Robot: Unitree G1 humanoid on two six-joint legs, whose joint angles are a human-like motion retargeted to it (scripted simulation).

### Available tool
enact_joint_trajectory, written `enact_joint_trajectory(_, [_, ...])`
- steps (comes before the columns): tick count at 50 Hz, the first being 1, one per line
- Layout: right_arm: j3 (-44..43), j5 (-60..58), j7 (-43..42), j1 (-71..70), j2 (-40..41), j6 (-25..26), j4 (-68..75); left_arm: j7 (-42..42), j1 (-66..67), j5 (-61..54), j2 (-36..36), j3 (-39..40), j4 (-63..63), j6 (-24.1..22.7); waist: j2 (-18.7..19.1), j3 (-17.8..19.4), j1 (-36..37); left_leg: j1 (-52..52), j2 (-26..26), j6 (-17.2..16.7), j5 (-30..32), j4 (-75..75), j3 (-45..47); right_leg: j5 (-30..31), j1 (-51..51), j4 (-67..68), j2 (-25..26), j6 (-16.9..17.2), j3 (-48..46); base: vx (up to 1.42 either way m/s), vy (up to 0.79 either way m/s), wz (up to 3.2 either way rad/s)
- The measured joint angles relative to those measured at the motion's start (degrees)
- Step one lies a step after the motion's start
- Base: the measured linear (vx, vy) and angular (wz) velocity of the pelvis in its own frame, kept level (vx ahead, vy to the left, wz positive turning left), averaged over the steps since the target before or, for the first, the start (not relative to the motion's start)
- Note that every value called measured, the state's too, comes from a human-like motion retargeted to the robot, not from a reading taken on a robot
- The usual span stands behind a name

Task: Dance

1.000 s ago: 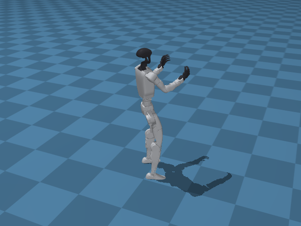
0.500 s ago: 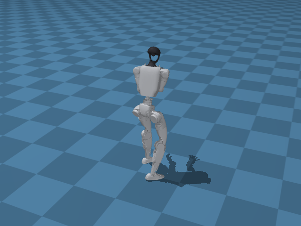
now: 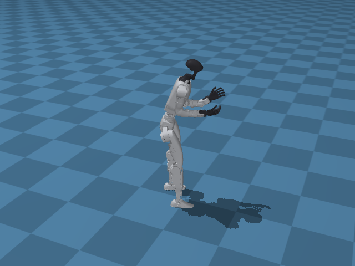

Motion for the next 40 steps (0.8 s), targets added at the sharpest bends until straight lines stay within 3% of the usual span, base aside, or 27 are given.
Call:
enact_joint_trajectory(2, [3.6, -9.3, -6.3, -2.0, -1.2, -10.5, -9.5, 12.2, 1.7, -2.4, -7.5, 5.4, 14.3, -0.9, -0.9, -1.4, -2.9, 1.4, -0.1, -0.1, -1.3, -0.5, 2.5, 1.2, -1.1, -0.6, 2.1, -0.3, 5.1, -0.39, 0.39, -2.32])
enact_joint_trajectory(3, [3.8, -14.0, -10.6, -3.4, -3.2, -13.2, -14.0, 12.0, 1.4, -7.2, -10.9, 8.4, 22.5, -1.3, -1.3, -2.3, -3.9, 1.9, -0.1, -0.3, -2.1, -0.6, 4.7, 1.6, -1.8, -0.7, 3.1, -0.6, 7.3, -0.39, 0.32, -2.02])
enact_joint_trajectory(5, [1.7, -22.6, -20.4, -5.9, -7.9, -14.5, -21.0, -4.6, 0.0, -27.3, -12.4, 11.5, 34.9, 3.7, -1.2, -3.9, -3.9, 2.2, 0.0, -0.6, -3.9, -0.7, 8.8, 2.3, -3.9, -0.6, 4.9, -1.4, 10.6, -0.36, 0.23, -1.81])
enact_joint_trajectory(7, [-1.5, -29.0, -29.2, -5.5, -11.2, -14.5, -23.6, -25.0, -0.5, -45.9, -11.8, 11.6, 42.2, 18.9, -1.1, -5.5, -2.5, 1.7, 0.2, -0.8, -5.5, -0.5, 12.3, 2.8, -6.4, -0.2, 6.6, -2.1, 12.2, -0.37, 0.0, -1.73])
enact_joint_trajectory(8, [-2.9, -30.7, -33.1, -4.2, -12.1, -14.6, -23.3, -29.0, -0.6, -48.2, -11.4, 10.9, 44.0, 22.8, -1.0, -5.4, -1.4, 2.1, 0.6, -0.8, -6.1, -0.4, 13.6, 3.1, -6.7, -0.1, 7.9, -2.4, 12.9, -0.28, -0.07, -1.72])
enact_joint_trajectory(10, [-5.2, -30.2, -39.2, 0.0, -12.8, -15.1, -19.9, -27.6, -2.0, -46.4, -11.3, 8.1, 43.9, 21.0, -0.6, -4.9, 0.4, 2.8, 1.0, -1.1, -7.3, -0.4, 15.0, 3.6, -6.9, -0.3, 9.8, -2.8, 13.9, -0.24, -0.12, -1.41])
enact_joint_trajectory(12, [-7.6, -24.5, -40.1, 4.2, -11.3, -16.2, -10.5, -21.4, -3.7, -40.4, -11.5, 3.4, 37.4, 10.6, -0.2, -4.5, 0.9, 3.1, 0.9, -1.5, -8.0, -0.5, 15.7, 4.1, -7.4, -0.5, 10.6, -3.2, 14.4, -0.23, -0.11, -0.74])
enact_joint_trajectory(15, [-13.7, -8.1, -26.5, 6.0, -6.4, -12.5, 10.8, -16.9, -9.0, -34.0, -8.8, -4.2, 22.4, -1.8, 0.3, -5.3, 0.4, 2.2, 1.3, -1.9, -8.3, -0.7, 17.0, 4.4, -9.1, -0.5, 11.5, -3.4, 14.6, -0.26, -0.14, -0.26])
enact_joint_trajectory(16, [-15.6, 0.7, -19.4, 4.9, -5.4, -6.0, 16.8, -17.7, -11.7, -32.2, -6.8, -7.0, 17.3, -3.9, 0.2, -5.5, 0.0, 1.8, 1.3, -2.0, -8.3, -0.7, 17.1, 4.3, -9.6, -0.5, 11.4, -3.3, 14.4, -0.29, -0.22, 0.04])
enact_joint_trajectory(18, [-18.4, 15.5, -3.1, 3.4, -4.6, 7.1, 24.8, -21.3, -16.3, -26.6, -3.5, -11.8, 8.8, -5.3, 0.0, -5.6, -0.1, 1.2, 1.5, -2.1, -8.3, -0.8, 17.4, 4.0, -10.3, -0.6, 11.5, -3.0, 14.1, -0.25, -0.21, 0.07])
enact_joint_trajectory(20, [-19.6, 25.3, 7.0, 2.8, -3.9, 14.9, 25.7, -25.0, -17.9, -17.3, -2.0, -13.7, 5.2, -1.1, -0.4, -5.3, 0.1, 1.0, 1.5, -2.1, -8.4, -0.9, 17.6, 3.6, -10.5, -0.6, 11.5, -2.5, 13.8, -0.2, -0.2, 0.07])
enact_joint_trajectory(22, [-18.1, 29.6, 5.5, 2.4, -3.7, 8.5, 20.8, -17.7, -16.8, -5.3, -1.5, -12.3, 7.0, 7.0, -0.8, -4.8, 0.5, 1.0, 1.6, -2.1, -8.2, -1.4, 17.9, 3.3, -10.8, -0.5, 11.7, -2.4, 13.4, -0.21, -0.25, 0.04])
enact_joint_trajectory(23, [-16.2, 29.5, 2.6, 2.2, -3.2, 2.3, 16.6, -9.9, -15.8, 0.2, -1.6, -11.2, 9.5, 10.4, -0.9, -4.7, 0.7, 0.9, 1.6, -2.1, -8.1, -1.7, 18.0, 3.2, -11.1, -0.5, 11.9, -2.4, 13.3, -0.18, -0.2, -0.03])
enact_joint_trajectory(25, [-10.9, 27.1, -1.9, 1.8, -2.4, -11.1, 5.8, 6.6, -13.8, 5.7, -3.7, -8.9, 19.0, 13.6, -1.4, -4.6, 0.9, 0.9, 1.8, -2.1, -7.6, -2.4, 18.4, 3.1, -11.4, -0.6, 12.1, -2.7, 12.8, -0.13, -0.14, -0.04])
enact_joint_trajectory(27, [-7.0, 23.0, -2.9, -0.4, -4.0, -21.5, -5.4, 12.0, -12.5, -2.5, -6.5, -6.9, 30.7, 13.5, -2.1, -4.7, 1.2, 0.8, 1.5, -1.8, -7.1, -3.1, 17.9, 2.8, -11.4, -0.9, 12.1, -2.8, 12.0, -0.09, -0.11, 0.1])
enact_joint_trajectory(28, [-5.9, 20.7, -2.8, -2.0, -5.5, -24.7, -10.6, 8.1, -12.2, -12.1, -7.5, -5.8, 35.4, 14.9, -2.3, -4.7, 1.2, 0.8, 1.3, -1.5, -6.8, -3.5, 17.6, 2.6, -11.4, -1.0, 11.9, -2.7, 11.6, -0.07, -0.15, 0.24])
enact_joint_trajectory(30, [-4.8, 14.6, -2.0, -5.7, -8.8, -27.1, -19.2, -10.9, -11.8, -34.2, -9.4, -3.3, 41.4, 21.0, -2.7, -4.7, 1.2, 0.7, 1.3, -1.2, -6.2, -4.0, 16.8, 2.1, -11.2, -1.1, 11.7, -2.7, 10.6, -0.03, -0.16, 0.37])
enact_joint_trajectory(32, [-5.2, 7.2, -0.9, -7.6, -12.4, -25.0, -24.7, -23.9, -12.6, -51.1, -8.7, -1.8, 42.2, 28.8, -2.9, -4.6, 1.3, 0.2, 1.2, -0.6, -5.6, -4.3, 15.8, 1.4, -11.1, -1.1, 11.3, -2.6, 9.8, 0.04, -0.14, 0.53])
enact_joint_trajectory(33, [-5.4, 3.7, -0.5, -7.6, -13.7, -23.1, -26.1, -24.3, -12.9, -54.0, -8.9, -1.6, 41.8, 28.7, -3.1, -4.4, 1.4, 0.0, 1.1, -0.3, -5.3, -4.5, 15.1, 1.0, -10.8, -1.1, 11.0, -2.6, 9.4, 0.09, -0.16, 0.69])
enact_joint_trajectory(35, [-5.9, -3.0, -3.0, -5.2, -15.8, -17.7, -27.3, -21.0, -13.5, -51.2, -8.9, -2.9, 38.8, 21.0, -3.1, -4.1, 1.6, -0.6, 1.1, 0.1, -4.6, -4.5, 13.2, 0.3, -10.6, -0.7, 10.5, -2.8, 8.4, 0.18, -0.16, 0.89])
enact_joint_trajectory(37, [-7.6, -7.0, -8.2, -0.2, -16.7, -14.2, -24.5, -17.6, -13.4, -41.2, -7.7, -5.1, 33.2, 12.3, -2.9, -3.9, 1.7, -1.1, 1.3, 0.2, -3.9, -4.3, 10.9, -0.7, -9.8, -0.3, 9.9, -3.0, 7.3, 0.21, -0.18, 1.07])
enact_joint_trajectory(40, [-11.6, -6.8, -13.7, 8.8, -16.3, -11.5, -13.2, -18.7, -12.2, -29.1, -6.4, -6.8, 24.7, 5.9, -2.3, -3.6, 2.2, -1.9, 2.3, 0.1, -3.2, -3.1, 7.2, -2.4, -8.1, 0.5, 9.5, -3.7, 5.8, 0.31, -0.16, 1.07])
